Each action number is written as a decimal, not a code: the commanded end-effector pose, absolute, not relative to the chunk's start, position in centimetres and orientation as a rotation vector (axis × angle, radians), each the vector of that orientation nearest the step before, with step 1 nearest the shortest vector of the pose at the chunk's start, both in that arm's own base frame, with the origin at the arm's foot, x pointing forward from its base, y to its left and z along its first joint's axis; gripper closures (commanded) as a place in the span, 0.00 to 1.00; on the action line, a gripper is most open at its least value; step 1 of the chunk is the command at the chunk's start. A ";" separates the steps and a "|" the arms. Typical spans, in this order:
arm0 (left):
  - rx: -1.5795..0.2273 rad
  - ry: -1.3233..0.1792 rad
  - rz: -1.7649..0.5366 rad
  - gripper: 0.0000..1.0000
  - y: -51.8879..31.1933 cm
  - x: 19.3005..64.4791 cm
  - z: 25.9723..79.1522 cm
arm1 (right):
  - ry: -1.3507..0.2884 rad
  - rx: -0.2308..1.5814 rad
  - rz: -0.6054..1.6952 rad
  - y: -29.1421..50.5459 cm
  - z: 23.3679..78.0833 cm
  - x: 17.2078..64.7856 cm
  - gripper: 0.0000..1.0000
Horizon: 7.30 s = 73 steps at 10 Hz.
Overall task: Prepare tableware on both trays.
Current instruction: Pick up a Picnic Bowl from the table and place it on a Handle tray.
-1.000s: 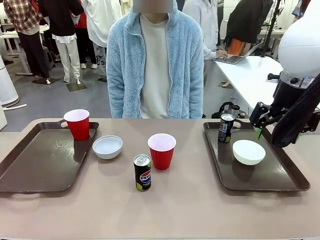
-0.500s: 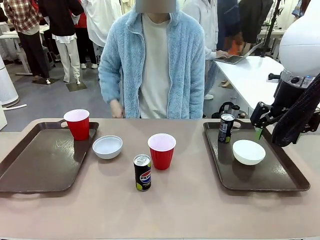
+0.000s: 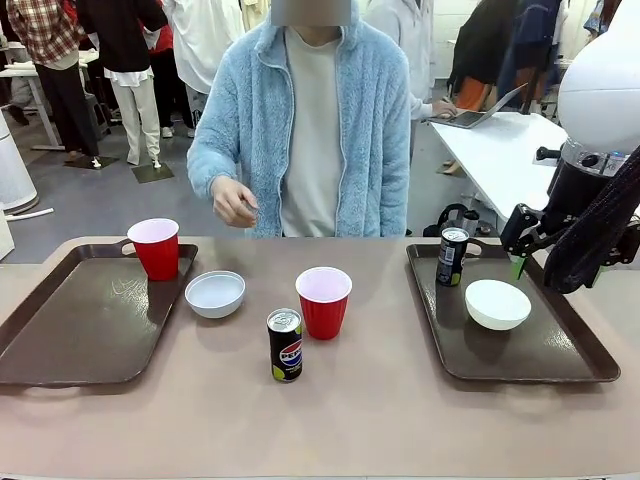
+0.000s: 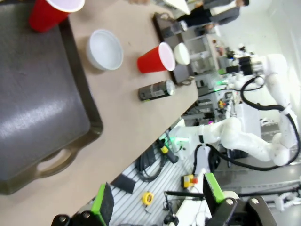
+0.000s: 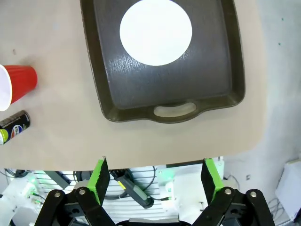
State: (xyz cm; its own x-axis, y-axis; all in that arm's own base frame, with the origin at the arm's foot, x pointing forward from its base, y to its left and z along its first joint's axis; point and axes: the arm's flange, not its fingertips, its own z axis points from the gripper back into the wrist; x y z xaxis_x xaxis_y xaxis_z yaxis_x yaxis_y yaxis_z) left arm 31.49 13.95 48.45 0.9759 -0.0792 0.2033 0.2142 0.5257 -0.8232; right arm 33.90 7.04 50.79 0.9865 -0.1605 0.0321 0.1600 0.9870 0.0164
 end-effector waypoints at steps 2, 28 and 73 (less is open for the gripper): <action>-0.671 -0.038 -0.165 0.00 11.1 35.7 53.8 | -0.047 0.303 -0.280 0.9 54.6 33.6 0.00; -0.204 -0.025 -0.523 0.00 -6.5 27.1 54.2 | 0.066 1.064 0.117 -26.9 42.7 38.6 0.00; -0.047 -0.098 -0.194 0.41 -21.0 49.3 39.6 | 0.066 1.064 0.117 -26.9 42.7 38.6 0.00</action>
